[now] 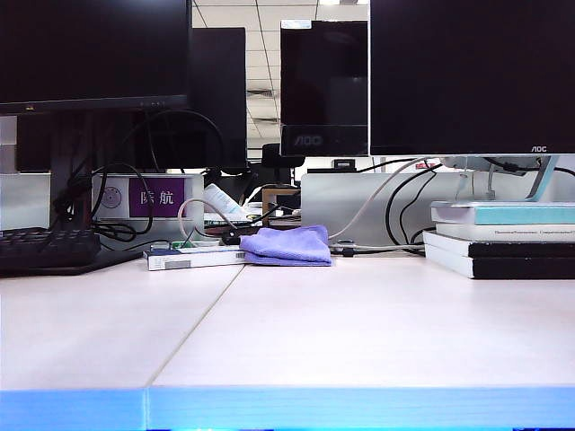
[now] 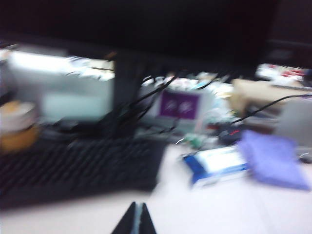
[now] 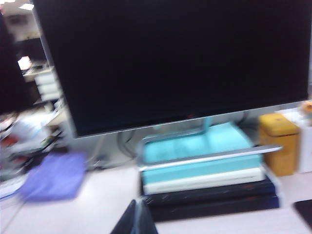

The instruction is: Wipe the table from front to back using the rag.

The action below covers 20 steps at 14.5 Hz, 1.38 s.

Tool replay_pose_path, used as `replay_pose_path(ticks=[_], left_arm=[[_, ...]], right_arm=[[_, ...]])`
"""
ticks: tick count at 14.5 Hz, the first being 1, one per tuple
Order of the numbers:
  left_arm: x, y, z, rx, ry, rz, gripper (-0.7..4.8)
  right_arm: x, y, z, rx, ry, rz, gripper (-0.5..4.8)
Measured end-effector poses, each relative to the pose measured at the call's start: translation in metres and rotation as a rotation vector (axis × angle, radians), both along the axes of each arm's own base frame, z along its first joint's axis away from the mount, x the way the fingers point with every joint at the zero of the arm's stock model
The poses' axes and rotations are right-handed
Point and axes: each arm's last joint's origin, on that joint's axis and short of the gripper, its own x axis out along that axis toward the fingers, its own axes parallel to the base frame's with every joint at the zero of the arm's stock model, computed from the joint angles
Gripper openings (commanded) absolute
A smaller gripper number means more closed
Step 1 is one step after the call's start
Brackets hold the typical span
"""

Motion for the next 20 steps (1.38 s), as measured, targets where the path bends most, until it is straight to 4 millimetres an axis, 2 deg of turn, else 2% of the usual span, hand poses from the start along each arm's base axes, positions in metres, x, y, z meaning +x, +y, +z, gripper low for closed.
replay_pose_path(ticks=[2,3,5,7,9,11,14,15,16,17,18,19,20], left_arm=[[0.034,-0.005,0.032,-0.024,0.003,-0.124,-0.05],[0.047,-0.011,0.039,-0.039,-0.003,-0.166,-0.05],[0.078,-0.031,0.054,-0.037,0.02,-0.268,-0.05],[0.113,-0.06,0.056,-0.021,0.07,-0.356,-0.05],[0.141,-0.094,0.056,0.037,0.122,-0.444,-0.05],[0.172,-0.124,0.052,0.076,0.163,-0.509,-0.05],[0.199,-0.14,0.044,0.082,0.199,-0.515,-0.05],[0.213,-0.146,0.035,0.085,0.222,-0.517,0.02],[0.222,-0.15,0.026,0.088,0.246,-0.516,0.69],[0.229,-0.154,0.02,0.091,0.265,-0.517,2.66],[0.236,-0.159,0.011,0.095,0.288,-0.524,3.58],[0.273,-0.186,-0.008,0.103,0.314,-0.545,3.37],[0.289,-0.198,-0.013,0.099,0.315,-0.55,3.36]], right_arm=[[0.02,0.006,0.045,-0.033,-0.028,0.226,-0.05],[0.029,0.009,0.061,-0.05,-0.062,0.313,-0.05],[0.048,0.013,0.083,-0.051,-0.043,0.384,-0.05],[0.066,0.024,0.098,-0.053,-0.009,0.445,-0.05],[0.078,0.04,0.1,-0.098,0.045,0.489,-0.05],[0.089,0.067,0.087,-0.118,0.179,0.481,-0.05],[0.091,0.095,0.081,-0.143,0.208,0.551,-0.05],[0.093,0.103,0.077,-0.159,0.226,0.568,-0.05],[0.095,0.108,0.075,-0.177,0.236,0.579,-0.05],[0.096,0.11,0.073,-0.186,0.241,0.585,-0.05],[0.098,0.112,0.071,-0.195,0.25,0.588,-0.05],[0.1,0.113,0.078,-0.174,0.178,0.577,-0.05],[0.1,0.112,0.08,-0.17,0.165,0.561,-0.05]])
